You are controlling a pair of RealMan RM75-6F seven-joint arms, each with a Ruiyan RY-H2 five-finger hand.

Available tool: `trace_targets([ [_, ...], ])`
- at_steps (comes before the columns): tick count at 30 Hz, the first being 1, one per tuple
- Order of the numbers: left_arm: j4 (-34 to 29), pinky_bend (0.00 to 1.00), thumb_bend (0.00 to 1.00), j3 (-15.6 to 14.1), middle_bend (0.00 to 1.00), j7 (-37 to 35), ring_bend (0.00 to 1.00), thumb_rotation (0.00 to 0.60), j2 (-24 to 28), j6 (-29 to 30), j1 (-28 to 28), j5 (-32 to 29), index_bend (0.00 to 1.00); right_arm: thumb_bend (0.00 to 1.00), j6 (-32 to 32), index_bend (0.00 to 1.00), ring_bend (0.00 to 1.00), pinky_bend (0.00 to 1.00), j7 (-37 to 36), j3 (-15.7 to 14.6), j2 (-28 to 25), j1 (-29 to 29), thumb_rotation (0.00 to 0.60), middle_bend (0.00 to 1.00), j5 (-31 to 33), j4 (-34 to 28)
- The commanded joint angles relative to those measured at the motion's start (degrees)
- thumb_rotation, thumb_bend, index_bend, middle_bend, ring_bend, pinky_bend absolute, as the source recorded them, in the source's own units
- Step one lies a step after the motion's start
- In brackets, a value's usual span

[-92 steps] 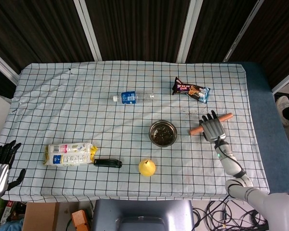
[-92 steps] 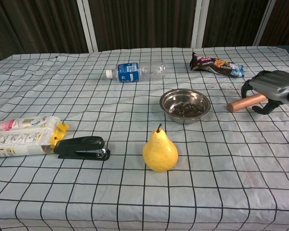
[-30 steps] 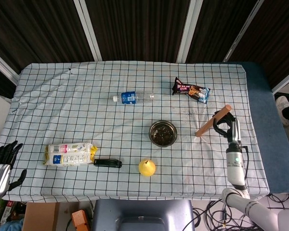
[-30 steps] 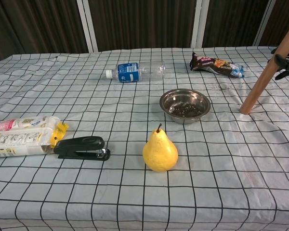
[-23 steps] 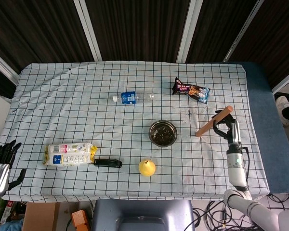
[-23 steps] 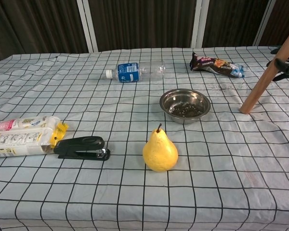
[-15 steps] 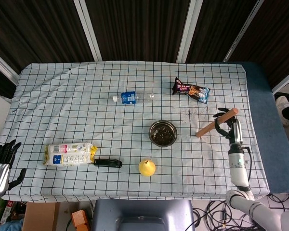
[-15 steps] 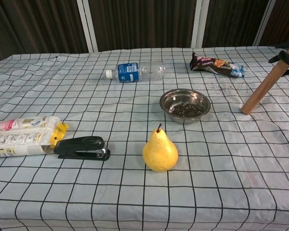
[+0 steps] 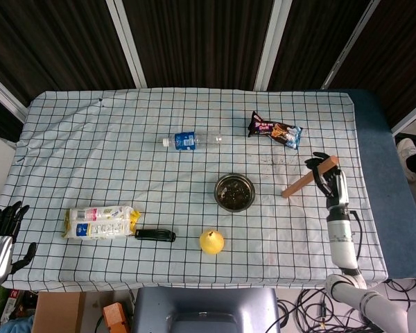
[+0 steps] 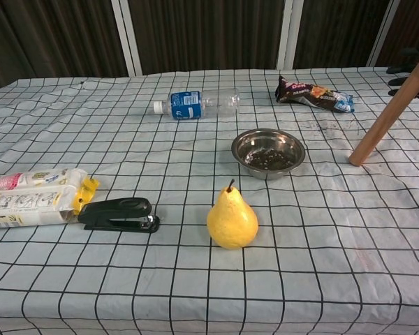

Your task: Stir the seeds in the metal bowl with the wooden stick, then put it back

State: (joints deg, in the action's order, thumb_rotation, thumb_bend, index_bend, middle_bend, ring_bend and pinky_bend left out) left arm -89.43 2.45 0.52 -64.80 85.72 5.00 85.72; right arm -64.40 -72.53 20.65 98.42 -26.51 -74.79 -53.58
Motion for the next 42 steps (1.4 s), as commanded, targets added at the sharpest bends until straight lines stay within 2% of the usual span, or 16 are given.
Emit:
trace_targets([
  [1, -0.1, 0.02, 0.4, 0.01, 0.0, 0.16, 0.0, 0.6, 0.01, -0.03, -0.01, -0.07, 0.0, 0.27, 1.7, 0.36, 0.32, 0.32, -7.41, 0.52, -0.16, -0.54, 0.369, 0.38, -0.31, -0.28],
  [6, -0.13, 0.02, 0.4, 0.12, 0.0, 0.21, 0.0, 0.6, 0.01, -0.04, -0.01, -0.24, 0.0, 0.27, 4.33, 0.4, 0.32, 0.35, -12.95, 0.86, -0.23, -1.24, 0.385, 0.38, 0.12, 0.22],
  [9, -0.08, 0.02, 0.4, 0.19, 0.0, 0.28, 0.0, 0.6, -0.03, 0.08, -0.06, -0.3, 0.0, 0.27, 5.86, 0.46, 0.35, 0.43, -15.21, 0.77, -0.2, -1.62, 0.406, 0.39, 0.26, 0.44],
  [11, -0.08, 0.02, 0.4, 0.24, 0.0, 0.41, 0.0, 0.6, -0.05, 0.07, -0.06, -0.39, 0.0, 0.27, 6.23, 0.53, 0.4, 0.51, -16.56, 1.07, -0.09, -1.67, 0.438, 0.42, 0.6, 0.39],
  [16, -0.25, 0.02, 0.4, 0.26, 0.0, 0.71, 0.0, 0.6, 0.05, 0.06, -0.12, -0.55, 0.0, 0.27, 6.84, 0.69, 0.53, 0.58, -18.5, 1.55, 0.43, -2.1, 0.524, 0.57, 0.96, 1.01],
  [21, -0.24, 0.02, 0.4, 0.34, 0.0, 0.43, 0.0, 0.6, 0.13, 0.24, -0.22, -0.6, 0.0, 0.27, 7.39, 0.8, 0.63, 0.68, -19.44, 1.67, 0.49, -2.36, 0.55, 0.66, 1.07, 1.1],
  [24, -0.26, 0.02, 0.4, 0.31, 0.0, 0.36, 0.0, 0.6, 0.19, 0.38, -0.29, -0.47, 0.0, 0.27, 7.18, 0.86, 0.72, 0.76, -18.73, 2.25, 0.76, -2.39, 0.582, 0.71, 1.83, 1.14],
  [28, -0.28, 0.02, 0.4, 0.35, 0.0, 0.36, 0.0, 0.6, 0.24, 0.43, -0.32, -0.49, 0.0, 0.27, 6.73, 0.97, 0.89, 0.94, -17.82, 3.14, 1.16, -2.44, 0.6, 0.83, 2.79, 0.84],
  [31, -0.28, 0.02, 0.4, 0.36, 0.0, 0.5, 0.0, 0.6, 0.21, 0.46, -0.37, -0.57, 0.0, 0.34, 6.11, 1.0, 0.99, 1.0, -17.28, 3.33, 1.33, -2.57, 0.6, 0.89, 2.6, 0.51],
  [35, -0.34, 0.02, 0.4, 0.44, 0.0, 0.79, 0.0, 0.6, 0.21, 0.42, -0.38, -0.74, 0.0, 0.53, 4.71, 1.0, 1.0, 1.0, -17.4, 3.57, 1.68, -2.87, 0.6, 0.96, 1.82, -0.17],
  [42, -0.37, 0.02, 0.4, 0.54, 0.0, 1.11, 0.0, 0.6, 0.08, 0.05, -0.21, -1.0, 0.0, 0.59, 1.72, 1.0, 1.0, 1.0, -19.73, 3.9, 1.44, -5.03, 0.6, 1.0, -1.9, -3.9],
])
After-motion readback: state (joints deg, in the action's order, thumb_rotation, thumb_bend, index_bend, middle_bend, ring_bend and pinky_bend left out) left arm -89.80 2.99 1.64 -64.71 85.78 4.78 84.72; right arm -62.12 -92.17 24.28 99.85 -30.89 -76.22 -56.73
